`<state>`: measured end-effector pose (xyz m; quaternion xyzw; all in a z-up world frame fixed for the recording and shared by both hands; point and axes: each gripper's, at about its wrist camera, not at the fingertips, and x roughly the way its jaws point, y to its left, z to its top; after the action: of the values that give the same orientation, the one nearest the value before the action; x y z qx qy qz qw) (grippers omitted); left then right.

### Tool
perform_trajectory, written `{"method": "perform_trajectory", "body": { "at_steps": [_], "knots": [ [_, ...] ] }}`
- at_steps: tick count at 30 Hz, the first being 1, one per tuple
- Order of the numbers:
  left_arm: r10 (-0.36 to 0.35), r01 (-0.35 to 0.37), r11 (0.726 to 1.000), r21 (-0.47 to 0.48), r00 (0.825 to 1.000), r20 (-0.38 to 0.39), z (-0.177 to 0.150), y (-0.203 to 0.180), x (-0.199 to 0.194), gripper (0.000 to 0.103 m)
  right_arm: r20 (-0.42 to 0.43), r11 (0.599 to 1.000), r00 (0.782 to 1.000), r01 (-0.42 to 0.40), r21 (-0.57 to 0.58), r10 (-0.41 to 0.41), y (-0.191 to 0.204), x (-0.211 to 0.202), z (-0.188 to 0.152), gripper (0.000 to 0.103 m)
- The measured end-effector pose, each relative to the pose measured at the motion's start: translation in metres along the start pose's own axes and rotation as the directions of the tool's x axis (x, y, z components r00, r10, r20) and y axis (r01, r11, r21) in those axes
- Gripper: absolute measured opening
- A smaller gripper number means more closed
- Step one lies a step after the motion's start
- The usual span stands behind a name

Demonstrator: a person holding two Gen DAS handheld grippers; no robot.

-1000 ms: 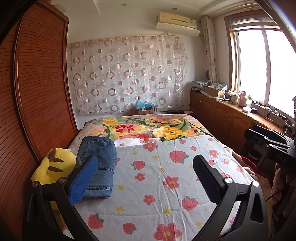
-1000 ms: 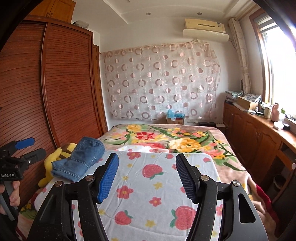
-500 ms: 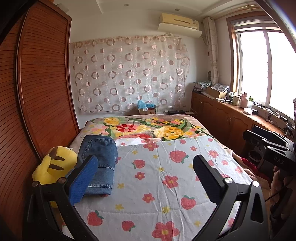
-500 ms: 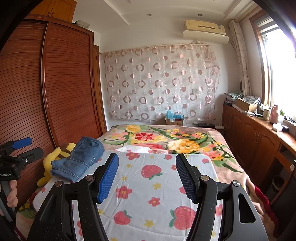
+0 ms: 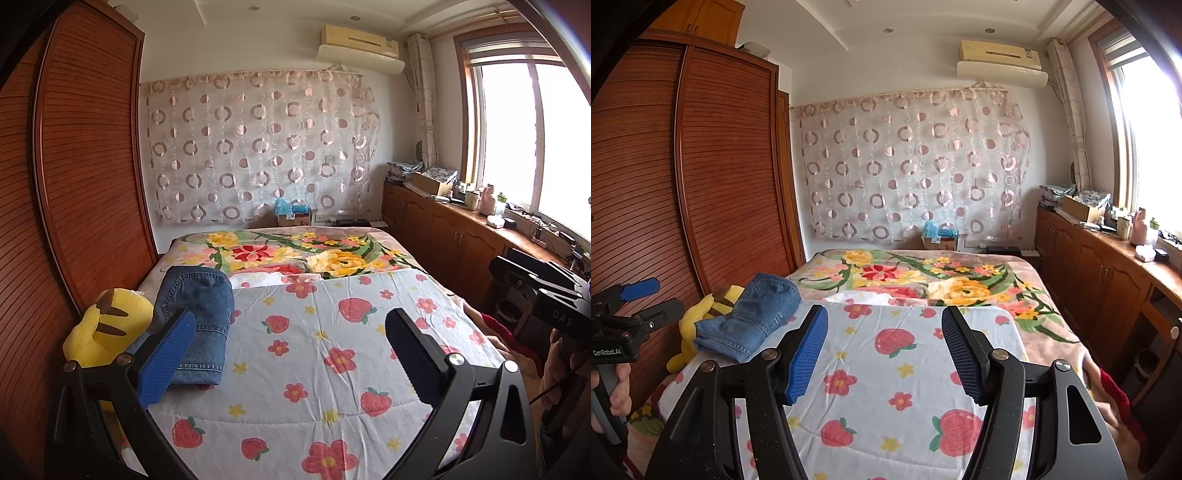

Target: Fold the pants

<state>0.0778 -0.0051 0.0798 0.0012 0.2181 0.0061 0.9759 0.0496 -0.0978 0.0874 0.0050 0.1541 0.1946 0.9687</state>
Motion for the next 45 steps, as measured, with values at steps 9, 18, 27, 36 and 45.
{"method": "perform_trajectory", "body": {
  "at_steps": [9, 18, 27, 36, 45],
  "knots": [
    [0.005, -0.005, 1.000, 0.000, 1.000, 0.004, 0.0006, -0.0003, 0.0000, 0.103, 0.004, 1.000, 1.000, -0.001, -0.004, 0.001, 0.0001, -0.0012, -0.0010, 0.066],
    [0.005, -0.005, 1.000, -0.001, 1.000, 0.006, 0.0007, -0.0013, -0.0002, 0.103, 0.000, 1.000, 1.000, -0.002, 0.000, 0.002, 0.0003, -0.0009, -0.0025, 0.066],
    [-0.006, 0.006, 1.000, 0.002, 1.000, 0.011, 0.0040, -0.0086, -0.0036, 0.103, 0.002, 1.000, 1.000, 0.002, -0.001, -0.002, 0.0015, -0.0013, -0.0023, 0.066],
    [-0.006, 0.006, 1.000, 0.001, 1.000, 0.010, 0.0030, -0.0087, -0.0034, 0.103, 0.007, 1.000, 1.000, 0.004, -0.004, -0.004, 0.0040, -0.0026, -0.0021, 0.066],
    [-0.005, 0.005, 1.000, 0.001, 1.000, 0.011, 0.0021, -0.0083, -0.0030, 0.103, 0.009, 1.000, 1.000, 0.009, -0.003, -0.009, 0.0029, -0.0038, -0.0012, 0.066]
  ]
}}
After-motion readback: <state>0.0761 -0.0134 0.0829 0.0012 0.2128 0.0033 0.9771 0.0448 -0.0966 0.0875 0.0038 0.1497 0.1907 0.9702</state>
